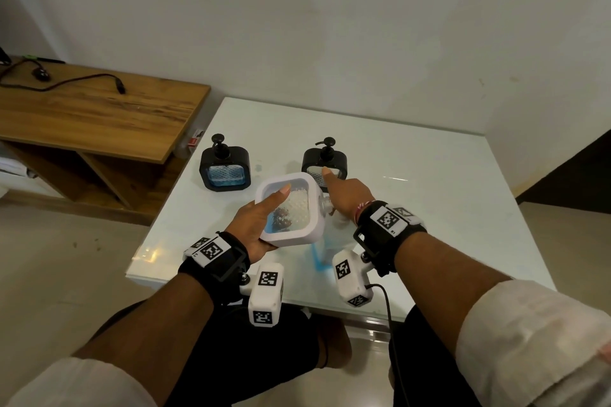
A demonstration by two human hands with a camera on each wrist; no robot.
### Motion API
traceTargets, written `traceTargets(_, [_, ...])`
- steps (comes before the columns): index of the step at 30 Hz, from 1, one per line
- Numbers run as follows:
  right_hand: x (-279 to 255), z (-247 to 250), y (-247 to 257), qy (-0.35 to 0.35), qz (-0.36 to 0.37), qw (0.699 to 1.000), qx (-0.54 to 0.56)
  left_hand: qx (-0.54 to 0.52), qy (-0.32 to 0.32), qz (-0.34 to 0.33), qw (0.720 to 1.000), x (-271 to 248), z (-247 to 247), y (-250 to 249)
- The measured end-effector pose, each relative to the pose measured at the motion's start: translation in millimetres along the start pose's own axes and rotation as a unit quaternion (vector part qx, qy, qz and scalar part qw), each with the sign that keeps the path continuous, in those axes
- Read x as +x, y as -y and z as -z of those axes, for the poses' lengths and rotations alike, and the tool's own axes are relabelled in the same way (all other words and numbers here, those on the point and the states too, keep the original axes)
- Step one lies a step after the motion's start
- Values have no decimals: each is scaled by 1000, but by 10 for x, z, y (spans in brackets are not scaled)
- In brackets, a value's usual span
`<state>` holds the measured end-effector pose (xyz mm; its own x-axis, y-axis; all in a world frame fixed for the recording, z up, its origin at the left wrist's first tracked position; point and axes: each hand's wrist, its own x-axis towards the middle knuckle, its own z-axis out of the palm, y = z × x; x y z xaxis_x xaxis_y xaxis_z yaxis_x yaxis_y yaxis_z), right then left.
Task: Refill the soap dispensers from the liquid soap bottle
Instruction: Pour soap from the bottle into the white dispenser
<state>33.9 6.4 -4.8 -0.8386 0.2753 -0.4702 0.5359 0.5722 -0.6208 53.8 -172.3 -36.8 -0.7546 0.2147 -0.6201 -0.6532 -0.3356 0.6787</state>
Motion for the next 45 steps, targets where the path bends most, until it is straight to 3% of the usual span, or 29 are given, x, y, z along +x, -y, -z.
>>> traceTargets(6, [21,58,-32,46,-6,996,71,3,-3,0,1000,-1,13,17])
traceTargets(13, [45,-50,-13,-13,-12,1000,0,8,-12,0,1000,19,15,23])
traceTargets(19, [-26,59,-16,39,-3,998,56,16,-12,-1,1000,-23,12,24])
traceTargets(26, [7,-80,-44,-38,-18,999,13,22,-19,-2,1000,-2,-6,22])
traceTargets(34, [32,4,-11,9,-4,999,48,10,-10,-3,1000,-36,-18,25])
traceTargets(41, [41,-70,-36,-50,-17,998,15,10,-22,1,1000,-7,-18,9])
traceTargets(45, [68,5,-17,7,-6,999,53,10,-14,-4,1000,-42,-27,7])
